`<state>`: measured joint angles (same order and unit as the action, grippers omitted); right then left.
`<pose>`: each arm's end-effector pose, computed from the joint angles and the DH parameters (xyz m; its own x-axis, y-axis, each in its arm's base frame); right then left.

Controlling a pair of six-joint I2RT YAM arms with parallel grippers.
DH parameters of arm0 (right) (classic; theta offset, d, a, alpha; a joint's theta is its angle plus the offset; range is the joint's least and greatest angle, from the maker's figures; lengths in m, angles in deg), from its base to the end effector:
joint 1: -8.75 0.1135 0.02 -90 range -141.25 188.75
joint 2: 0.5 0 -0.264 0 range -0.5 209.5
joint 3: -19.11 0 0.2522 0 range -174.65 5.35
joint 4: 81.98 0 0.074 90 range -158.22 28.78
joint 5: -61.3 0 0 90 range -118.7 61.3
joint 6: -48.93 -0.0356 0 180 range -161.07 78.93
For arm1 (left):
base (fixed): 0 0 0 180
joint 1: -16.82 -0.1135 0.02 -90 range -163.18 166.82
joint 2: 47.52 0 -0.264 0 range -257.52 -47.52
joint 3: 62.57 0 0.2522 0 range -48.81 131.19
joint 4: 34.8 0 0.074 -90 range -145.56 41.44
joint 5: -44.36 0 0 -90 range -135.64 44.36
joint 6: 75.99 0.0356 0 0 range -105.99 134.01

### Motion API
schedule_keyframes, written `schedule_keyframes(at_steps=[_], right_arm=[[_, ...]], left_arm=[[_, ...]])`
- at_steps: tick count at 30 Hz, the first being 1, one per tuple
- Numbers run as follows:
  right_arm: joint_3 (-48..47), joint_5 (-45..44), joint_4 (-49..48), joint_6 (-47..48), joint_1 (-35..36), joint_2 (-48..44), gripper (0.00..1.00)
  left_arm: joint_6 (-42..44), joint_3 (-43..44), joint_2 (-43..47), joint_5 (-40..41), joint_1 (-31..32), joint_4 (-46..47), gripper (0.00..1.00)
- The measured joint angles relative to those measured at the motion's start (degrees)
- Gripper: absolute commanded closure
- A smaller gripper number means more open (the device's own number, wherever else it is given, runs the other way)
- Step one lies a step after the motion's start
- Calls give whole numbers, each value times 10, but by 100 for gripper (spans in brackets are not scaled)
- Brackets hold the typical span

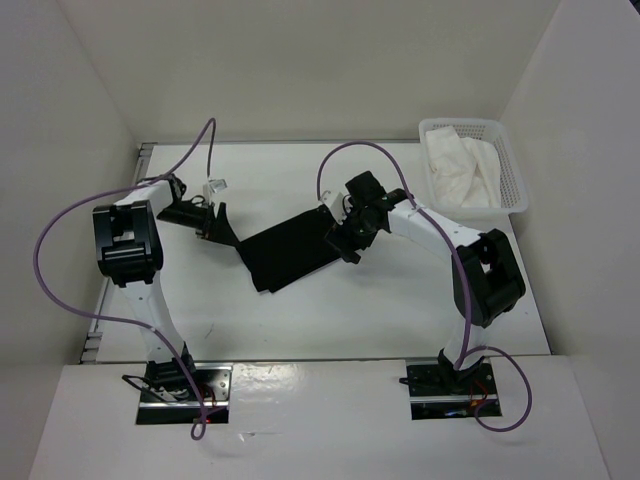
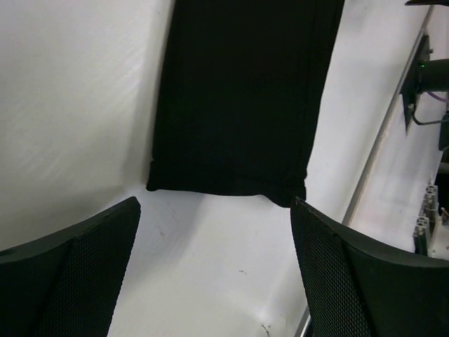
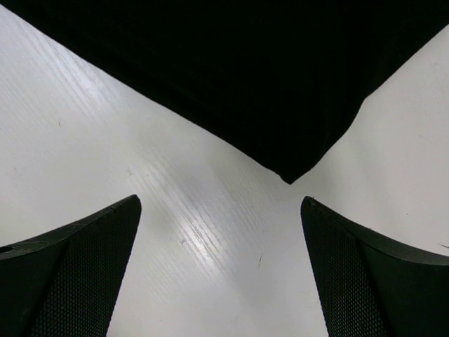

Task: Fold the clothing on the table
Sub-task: Fold the skirt

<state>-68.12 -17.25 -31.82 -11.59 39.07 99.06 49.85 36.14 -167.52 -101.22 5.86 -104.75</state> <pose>0.3076 0.1881 0.2234 -0.3840 -0.7833 -0.4887 -0.8764 0.4759 -0.0740 0.3835 0.0444 0.1565 -0.8689 0.1689 -0.4654 0.4734 0.5584 -0.6812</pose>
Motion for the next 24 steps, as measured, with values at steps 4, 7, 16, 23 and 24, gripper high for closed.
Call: schedule_keyframes(at_steps=[4,7,16,23,24], right_arm=[[0,2,0,0,0,0,1],[0,3,0,0,0,0,1],[0,10,0,0,0,0,1],[0,13,0,0,0,0,1],[0,13,0,0,0,0,1]], left_arm=[[-14,-3,-2,14,0,31,7],[-28,-10,-9,25,0,57,8],[-49,-9,-25,6,-1,70,16],[-50,-8,-40,-18,3,68,26],[-49,-7,-42,-19,6,67,27]])
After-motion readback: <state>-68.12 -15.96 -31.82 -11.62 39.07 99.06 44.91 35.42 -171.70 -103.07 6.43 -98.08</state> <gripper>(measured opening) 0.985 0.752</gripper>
